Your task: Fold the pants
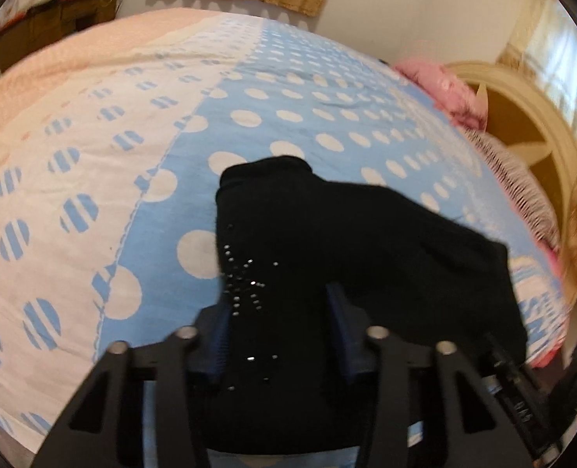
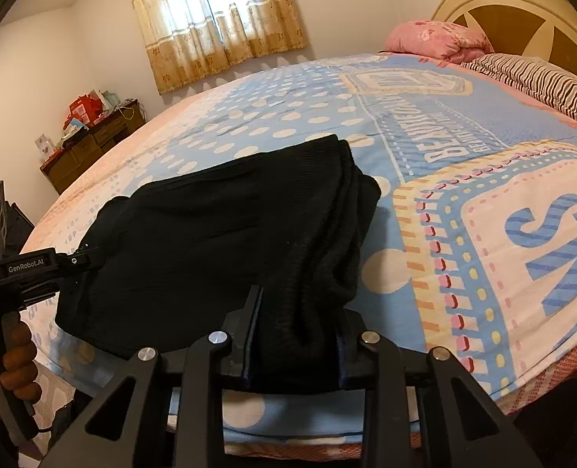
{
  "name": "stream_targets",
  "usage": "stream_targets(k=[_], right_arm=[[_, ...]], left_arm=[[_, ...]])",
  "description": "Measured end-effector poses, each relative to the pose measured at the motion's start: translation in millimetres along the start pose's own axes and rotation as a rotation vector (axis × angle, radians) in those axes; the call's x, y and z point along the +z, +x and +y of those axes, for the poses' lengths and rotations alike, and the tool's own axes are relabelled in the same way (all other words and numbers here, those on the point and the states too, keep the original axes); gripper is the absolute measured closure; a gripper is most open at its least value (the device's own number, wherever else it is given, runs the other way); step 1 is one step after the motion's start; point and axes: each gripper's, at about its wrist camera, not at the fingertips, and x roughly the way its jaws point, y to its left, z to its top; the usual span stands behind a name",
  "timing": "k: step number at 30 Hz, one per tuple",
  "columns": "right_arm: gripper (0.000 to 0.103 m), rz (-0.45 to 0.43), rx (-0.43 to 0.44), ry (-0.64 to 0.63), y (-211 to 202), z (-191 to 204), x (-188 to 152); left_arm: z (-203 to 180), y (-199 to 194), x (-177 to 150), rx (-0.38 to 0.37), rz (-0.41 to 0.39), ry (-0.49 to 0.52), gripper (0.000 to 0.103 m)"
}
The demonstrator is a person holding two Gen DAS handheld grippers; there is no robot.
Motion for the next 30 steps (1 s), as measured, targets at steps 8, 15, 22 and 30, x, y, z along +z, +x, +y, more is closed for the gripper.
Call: stream_targets(k=[8,15,22,30], right_arm=[[0.073,-0.007,-0.002,-0.013,-1,1,0],[0.068,0.005,0.031,0.039,3,-7,0],[0.062,0.022,0.048,0.085,10,-12,-2],[0.075,0.014,0.006,-0.022,3,6,3]], left_arm=[[4,-10,0,-0.027,-0.034,-0.041,0.077],[19,-2,0,0.02,-0.035,-0.111,0.03],[7,4,-1,-0.011,-0.015,-0.055,0.067],[9,-2,3,-0.028,-0.019,-0.072,0.084]])
